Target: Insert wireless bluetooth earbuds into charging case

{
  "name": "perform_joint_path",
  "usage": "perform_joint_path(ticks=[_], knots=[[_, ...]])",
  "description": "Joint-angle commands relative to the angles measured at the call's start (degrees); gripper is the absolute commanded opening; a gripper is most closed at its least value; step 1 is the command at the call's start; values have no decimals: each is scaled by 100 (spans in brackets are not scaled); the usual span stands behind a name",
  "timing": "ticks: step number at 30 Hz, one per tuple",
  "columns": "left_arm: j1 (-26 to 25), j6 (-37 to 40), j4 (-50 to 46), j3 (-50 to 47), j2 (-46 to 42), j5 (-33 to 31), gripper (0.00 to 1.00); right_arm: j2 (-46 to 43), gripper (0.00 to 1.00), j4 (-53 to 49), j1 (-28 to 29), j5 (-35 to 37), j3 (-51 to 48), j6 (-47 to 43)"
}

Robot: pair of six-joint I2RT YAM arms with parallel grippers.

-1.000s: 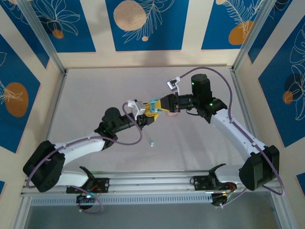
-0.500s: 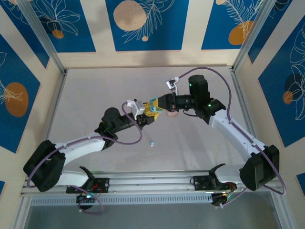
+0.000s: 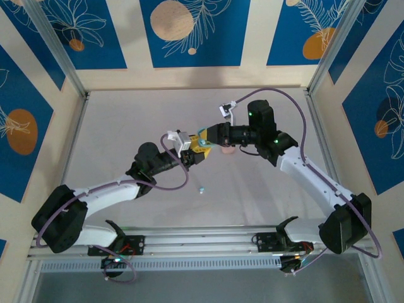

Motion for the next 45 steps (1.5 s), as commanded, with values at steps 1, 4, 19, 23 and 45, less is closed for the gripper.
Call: perform_joint_path(ticks=[1, 4, 19, 23, 45], knots=[[-74, -188, 687, 151, 32, 225, 27, -197, 21, 119, 47, 594, -166, -224], [-78, -287, 833, 154, 85, 224, 27, -254, 20, 149, 99, 712, -240, -326], [-77, -282, 976, 109, -48, -95, 27, -226, 23, -763, 333, 902, 46, -1049], [-72, -251, 953, 121, -80, -96, 27, -212, 25, -1060, 364, 1039, 197, -1174], [-77, -100, 770, 57, -160, -144, 27, -304, 48, -1859, 435, 1490, 883, -1239]])
